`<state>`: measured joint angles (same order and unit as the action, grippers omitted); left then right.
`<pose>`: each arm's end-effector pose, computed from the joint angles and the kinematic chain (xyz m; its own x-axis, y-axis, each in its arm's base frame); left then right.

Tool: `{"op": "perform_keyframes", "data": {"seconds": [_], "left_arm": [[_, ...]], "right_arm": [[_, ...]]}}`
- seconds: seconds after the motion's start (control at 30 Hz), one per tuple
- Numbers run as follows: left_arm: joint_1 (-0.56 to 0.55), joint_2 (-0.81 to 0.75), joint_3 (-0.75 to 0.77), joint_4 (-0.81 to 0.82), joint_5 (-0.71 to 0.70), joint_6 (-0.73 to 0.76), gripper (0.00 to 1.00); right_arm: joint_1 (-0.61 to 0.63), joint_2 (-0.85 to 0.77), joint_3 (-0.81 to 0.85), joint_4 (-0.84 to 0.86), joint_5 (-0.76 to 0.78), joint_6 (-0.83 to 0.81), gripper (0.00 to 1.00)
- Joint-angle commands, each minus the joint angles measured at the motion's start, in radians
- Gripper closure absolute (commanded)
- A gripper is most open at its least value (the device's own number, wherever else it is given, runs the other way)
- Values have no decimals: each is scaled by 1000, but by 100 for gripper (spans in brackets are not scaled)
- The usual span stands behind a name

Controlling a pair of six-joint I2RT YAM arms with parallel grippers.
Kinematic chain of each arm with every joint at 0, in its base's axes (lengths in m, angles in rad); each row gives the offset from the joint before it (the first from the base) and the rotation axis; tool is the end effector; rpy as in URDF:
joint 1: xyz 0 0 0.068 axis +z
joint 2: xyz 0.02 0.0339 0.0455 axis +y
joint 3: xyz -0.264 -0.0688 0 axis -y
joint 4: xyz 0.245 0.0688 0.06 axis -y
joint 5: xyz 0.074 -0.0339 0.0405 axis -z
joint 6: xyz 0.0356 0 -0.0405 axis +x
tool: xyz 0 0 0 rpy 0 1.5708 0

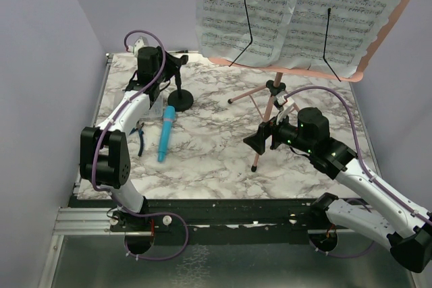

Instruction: Set up the instrument practice props

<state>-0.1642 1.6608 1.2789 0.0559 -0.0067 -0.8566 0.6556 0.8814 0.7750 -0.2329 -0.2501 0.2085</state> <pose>0.3920 -0.0647 0.3057 -0.3257 -0.7119 -0.6221 -0.1358 0.6864 -0.7144 0.1566 0.1316 0.3147 -0.4187 -0.0690 -0.9055 -0.7043 0.6542 0.2758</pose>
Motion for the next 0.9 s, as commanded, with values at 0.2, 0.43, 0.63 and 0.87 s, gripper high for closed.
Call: {"op": "perform_keyframes", "data": {"seconds": [0.2,0.43,0.63,0.87], "left_arm": [[6,-63,-63,39,86,-36,78],[6,-98,-106,74,187,-59,82],[6,-152,-149,82,262,-55,84],[0,-232,-232,83,337,-65,85]], "right_arm": [[6,1,10,5,20,-16,7],[6,6,13,8,15,-15,7],[6,7,13,14,11,-13,7],[6,12,15,19,5,-11,7]]}}
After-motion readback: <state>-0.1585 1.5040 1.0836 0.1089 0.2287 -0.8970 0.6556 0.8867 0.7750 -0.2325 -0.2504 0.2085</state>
